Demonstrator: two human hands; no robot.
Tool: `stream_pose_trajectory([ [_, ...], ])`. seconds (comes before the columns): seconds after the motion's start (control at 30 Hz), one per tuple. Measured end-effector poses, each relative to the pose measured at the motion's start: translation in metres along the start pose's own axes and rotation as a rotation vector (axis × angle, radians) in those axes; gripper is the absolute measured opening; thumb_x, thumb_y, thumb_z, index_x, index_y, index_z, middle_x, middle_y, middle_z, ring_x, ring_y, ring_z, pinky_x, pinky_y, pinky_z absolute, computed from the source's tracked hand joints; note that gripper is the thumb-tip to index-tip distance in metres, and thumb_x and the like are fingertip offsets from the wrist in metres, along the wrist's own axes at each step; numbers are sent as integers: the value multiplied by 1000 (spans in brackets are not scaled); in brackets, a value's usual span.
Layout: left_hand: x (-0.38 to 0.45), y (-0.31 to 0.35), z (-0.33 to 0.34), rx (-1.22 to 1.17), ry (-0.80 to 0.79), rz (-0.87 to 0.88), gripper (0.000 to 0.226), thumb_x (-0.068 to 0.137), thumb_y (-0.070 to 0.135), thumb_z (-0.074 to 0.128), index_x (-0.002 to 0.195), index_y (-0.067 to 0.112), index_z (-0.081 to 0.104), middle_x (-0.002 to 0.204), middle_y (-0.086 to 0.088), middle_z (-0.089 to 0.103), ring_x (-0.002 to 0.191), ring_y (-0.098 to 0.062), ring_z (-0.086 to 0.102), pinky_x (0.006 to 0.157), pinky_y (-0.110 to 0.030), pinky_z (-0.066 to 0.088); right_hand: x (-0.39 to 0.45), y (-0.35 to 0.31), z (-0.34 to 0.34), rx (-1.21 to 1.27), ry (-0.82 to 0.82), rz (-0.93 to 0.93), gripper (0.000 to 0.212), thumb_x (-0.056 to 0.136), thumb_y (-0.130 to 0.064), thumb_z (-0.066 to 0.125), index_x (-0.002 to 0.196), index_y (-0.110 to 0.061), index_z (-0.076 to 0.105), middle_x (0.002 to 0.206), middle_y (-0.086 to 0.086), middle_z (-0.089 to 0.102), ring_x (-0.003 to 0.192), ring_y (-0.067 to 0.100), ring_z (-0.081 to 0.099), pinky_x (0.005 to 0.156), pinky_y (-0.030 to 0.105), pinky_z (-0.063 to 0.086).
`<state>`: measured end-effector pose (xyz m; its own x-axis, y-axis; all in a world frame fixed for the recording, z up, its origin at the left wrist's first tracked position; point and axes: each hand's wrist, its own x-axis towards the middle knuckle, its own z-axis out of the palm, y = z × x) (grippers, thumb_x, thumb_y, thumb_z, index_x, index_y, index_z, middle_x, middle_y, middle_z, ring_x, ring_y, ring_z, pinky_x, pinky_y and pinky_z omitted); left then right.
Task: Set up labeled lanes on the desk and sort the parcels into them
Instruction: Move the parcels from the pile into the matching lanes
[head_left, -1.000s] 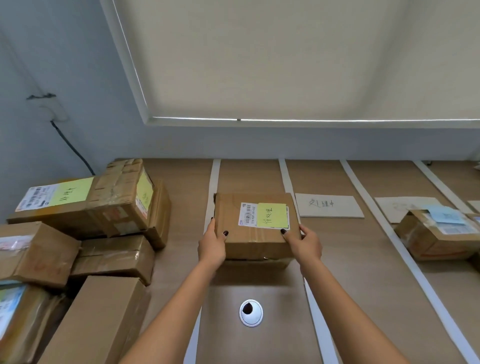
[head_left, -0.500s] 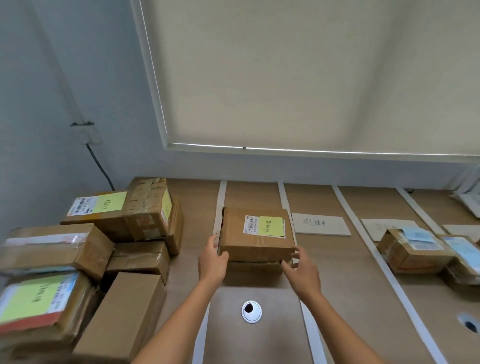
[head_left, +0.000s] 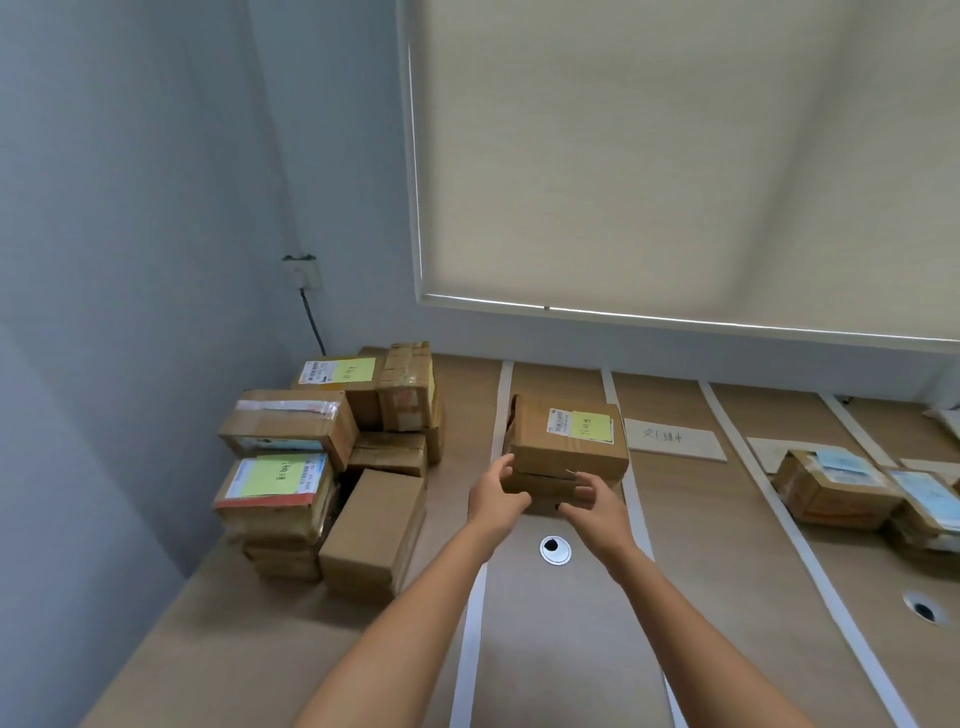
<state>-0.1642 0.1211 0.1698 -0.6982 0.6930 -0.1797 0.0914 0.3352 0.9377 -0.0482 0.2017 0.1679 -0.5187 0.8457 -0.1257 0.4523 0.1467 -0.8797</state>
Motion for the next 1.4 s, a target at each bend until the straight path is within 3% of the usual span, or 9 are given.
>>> stream_pose_trajectory([
  [0.07,-4,-3,-12,-7,-2,12,61,86,5,60,140,23,38,139,-2,48,127,-20,45,88,-23,41,-7,-6,12,6,-12,-14,55,83,-8,63,134,-12,44,127,12,55,113,24,54,76,20,49],
  [0.17,-6,-15,-36,21,16,8,61,86,6,60,140,23,37,141,-1,45,128,-21,42,94,-28,41,-14,-15,35,17,-38,-13,55,82,-9,64,134,-12,45,130,12,53,117,24,51,93,33,47],
  [0.33,0,-53,-89,88,95,-43,60,87,4,59,140,21,38,142,-4,44,129,-22,43,97,-29,41,-17,-20,88,17,-124,10,57,81,-12,66,134,-16,44,131,9,51,104,18,54,86,30,48],
  [0.57,29,-106,-167,204,122,-137,61,89,8,59,143,19,34,145,-6,41,133,-23,39,103,-34,38,-4,-21,165,52,-252,112,59,83,-15,62,138,-18,40,138,11,44,119,26,48,87,31,45],
  [0.8,50,-156,-178,438,82,-198,62,88,13,59,143,14,32,140,-9,42,124,-25,47,103,-38,42,8,-11,229,12,-357,202,62,88,-24,60,142,-18,31,143,10,40,127,27,44,99,33,41],
  [0.9,56,-167,-177,448,105,-231,63,92,17,53,146,12,21,146,-10,35,129,-27,42,104,-36,37,11,-5,248,-14,-395,210,63,90,-26,58,143,-17,26,143,9,41,127,25,44,93,27,40],
  [0.97,60,-171,-177,394,116,-297,61,95,19,46,147,8,16,147,-12,35,131,-29,41,103,-35,36,11,-4,256,-6,-412,213,62,92,-27,55,143,-16,24,141,8,43,125,24,46,89,25,42],
  [1.13,56,-167,-173,302,101,-351,41,95,18,45,133,5,40,133,-13,53,120,-29,51,99,-33,41,9,-7,256,50,-410,248,60,91,-30,57,140,-16,25,137,6,46,117,22,49,95,29,43],
  [1.4,23,-141,-149,157,114,-274,41,92,14,52,131,8,42,126,-12,58,112,-27,56,90,-29,43,-12,-13,207,101,-353,191,63,85,-26,64,136,-24,27,120,-3,45,104,14,48,76,17,44],
])
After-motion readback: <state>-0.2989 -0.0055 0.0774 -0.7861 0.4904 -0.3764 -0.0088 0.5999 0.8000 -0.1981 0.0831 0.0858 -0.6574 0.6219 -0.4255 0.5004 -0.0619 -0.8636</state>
